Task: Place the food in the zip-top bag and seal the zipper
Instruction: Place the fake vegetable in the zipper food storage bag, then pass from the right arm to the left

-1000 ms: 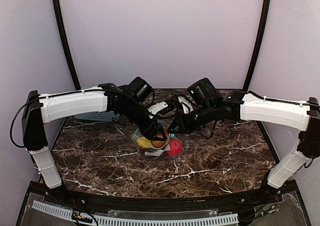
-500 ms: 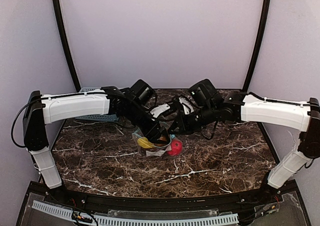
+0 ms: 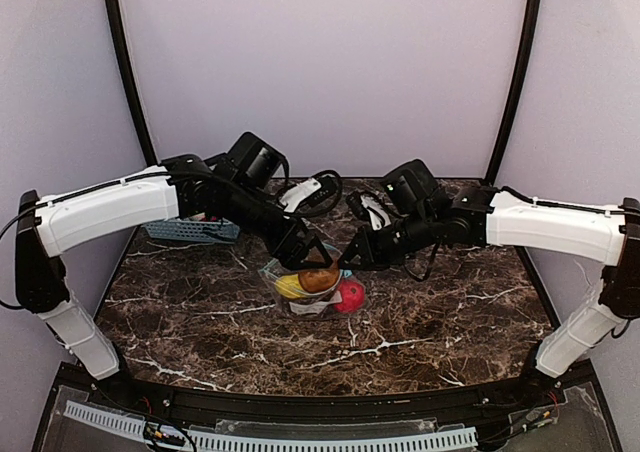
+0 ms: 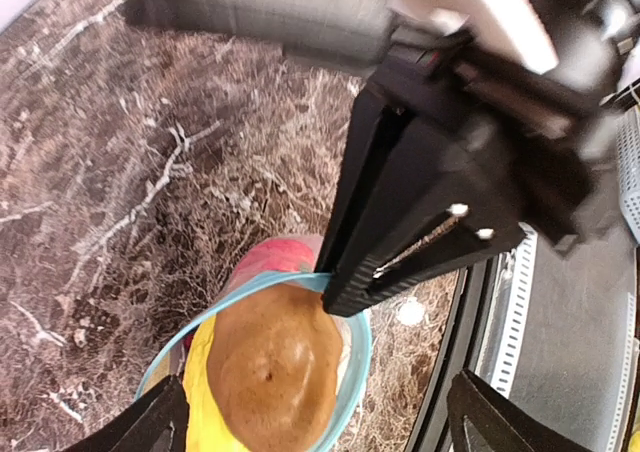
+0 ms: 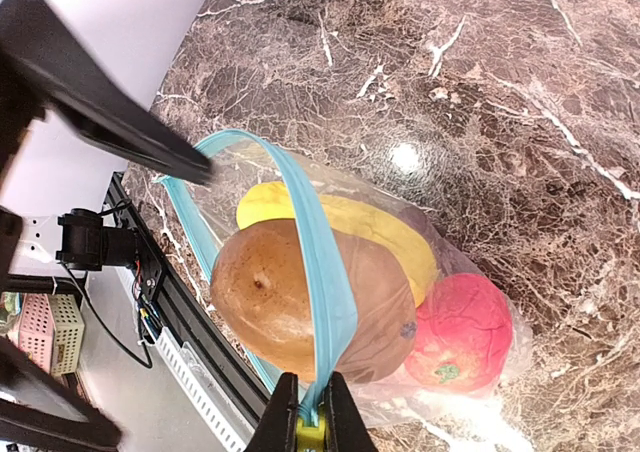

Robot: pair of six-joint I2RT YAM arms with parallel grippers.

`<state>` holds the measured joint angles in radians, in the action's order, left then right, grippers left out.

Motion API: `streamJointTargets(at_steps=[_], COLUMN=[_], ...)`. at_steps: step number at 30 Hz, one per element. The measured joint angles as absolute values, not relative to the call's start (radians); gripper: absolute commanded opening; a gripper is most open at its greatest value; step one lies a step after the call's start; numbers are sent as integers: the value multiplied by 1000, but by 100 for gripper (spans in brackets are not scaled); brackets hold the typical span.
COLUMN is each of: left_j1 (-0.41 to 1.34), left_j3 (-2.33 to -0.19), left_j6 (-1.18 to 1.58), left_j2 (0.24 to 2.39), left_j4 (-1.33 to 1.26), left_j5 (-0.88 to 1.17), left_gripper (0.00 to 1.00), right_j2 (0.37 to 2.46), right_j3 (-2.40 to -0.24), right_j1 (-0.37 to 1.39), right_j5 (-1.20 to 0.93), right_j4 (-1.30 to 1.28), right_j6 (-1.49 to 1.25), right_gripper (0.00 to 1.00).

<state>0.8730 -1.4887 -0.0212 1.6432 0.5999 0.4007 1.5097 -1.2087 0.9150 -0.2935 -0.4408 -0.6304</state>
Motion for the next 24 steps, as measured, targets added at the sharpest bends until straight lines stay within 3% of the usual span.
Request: streamJointTargets(at_steps=[6,17,24], left_j1=[836,768,761], left_j3=[-1385,-1145,-1129], left_j6=[62,198,223], left_j2=[1489,1381,1380], left_j4=[598,596,587], left_j5=[373,269,219], left_gripper=[84,85,64], right_j2=[1510,1510,1510], right_j3=[-1209,-1209,-1209], right_j1=[915,915,915], right_j5=[-294,-294,-294], right_j4=[-440,-440,-440], right_j6=[-631,-631,-634], right_gripper=[7,7,7])
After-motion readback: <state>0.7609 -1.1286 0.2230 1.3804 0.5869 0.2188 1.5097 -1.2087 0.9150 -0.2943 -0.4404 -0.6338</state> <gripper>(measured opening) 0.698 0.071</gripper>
